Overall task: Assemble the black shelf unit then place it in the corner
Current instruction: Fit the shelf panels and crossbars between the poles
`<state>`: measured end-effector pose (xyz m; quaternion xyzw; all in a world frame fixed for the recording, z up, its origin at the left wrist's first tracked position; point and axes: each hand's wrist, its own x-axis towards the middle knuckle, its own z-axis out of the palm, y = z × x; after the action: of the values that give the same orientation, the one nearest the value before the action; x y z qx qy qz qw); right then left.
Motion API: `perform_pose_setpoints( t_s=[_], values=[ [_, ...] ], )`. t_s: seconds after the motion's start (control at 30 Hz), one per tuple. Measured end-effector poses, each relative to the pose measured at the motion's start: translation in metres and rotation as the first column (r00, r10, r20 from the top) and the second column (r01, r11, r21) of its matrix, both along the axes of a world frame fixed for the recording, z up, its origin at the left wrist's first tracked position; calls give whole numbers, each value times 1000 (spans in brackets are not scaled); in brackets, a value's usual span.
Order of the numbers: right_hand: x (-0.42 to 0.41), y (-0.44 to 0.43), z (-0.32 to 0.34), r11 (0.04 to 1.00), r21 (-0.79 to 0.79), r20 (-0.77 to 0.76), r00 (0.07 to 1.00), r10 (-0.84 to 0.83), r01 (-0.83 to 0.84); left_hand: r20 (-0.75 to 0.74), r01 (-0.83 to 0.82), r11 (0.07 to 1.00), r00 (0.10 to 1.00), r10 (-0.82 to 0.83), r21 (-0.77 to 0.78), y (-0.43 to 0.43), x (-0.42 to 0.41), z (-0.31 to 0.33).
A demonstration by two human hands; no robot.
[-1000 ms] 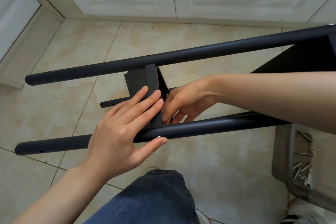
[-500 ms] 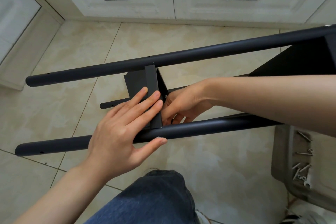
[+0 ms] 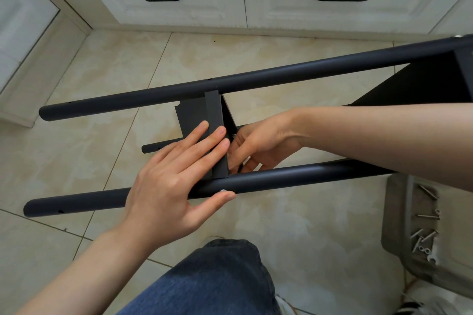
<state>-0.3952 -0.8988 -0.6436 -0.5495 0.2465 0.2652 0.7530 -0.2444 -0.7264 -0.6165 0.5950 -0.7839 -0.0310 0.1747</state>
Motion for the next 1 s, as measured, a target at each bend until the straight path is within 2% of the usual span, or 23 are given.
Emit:
perform_pose_setpoints(
  t_s=[0.1,0.23,0.3,0.6,0.73,0.87,0.93,1.0],
  values=[
    [2,1,0,995,-95,-23,1000,20,-22,4,0,1000,1000,0,4,0,0,0],
    [0,-1,2,1000,14,-11,1000,-16,16,9,-3,1000,1000,3,4,0,0,1],
    [1,-1,0,1000,9,-2,1000,-28,28,14,-3,1000,1000,3,6,0,0,1],
    [-7,-12,20,977,-212,-6,1000,-5,4,31,-14,999,999,13,30,-12,2,5],
    [-15,-26,41,947,-311,1,997,-83,79,75,-14,998,997,9,65,-16,5,9],
    [-21,-34,62,845,-511,111,987,-119,159,153,-11,995,988,-5,102,-20,6,13],
    [-21,-36,70,726,-653,176,975,-133,217,186,-28,993,983,7,115,-22,6,16],
    [-19,-38,75,636,-716,241,957,-160,287,185,-75,988,982,49,135,-22,4,19]
  ],
)
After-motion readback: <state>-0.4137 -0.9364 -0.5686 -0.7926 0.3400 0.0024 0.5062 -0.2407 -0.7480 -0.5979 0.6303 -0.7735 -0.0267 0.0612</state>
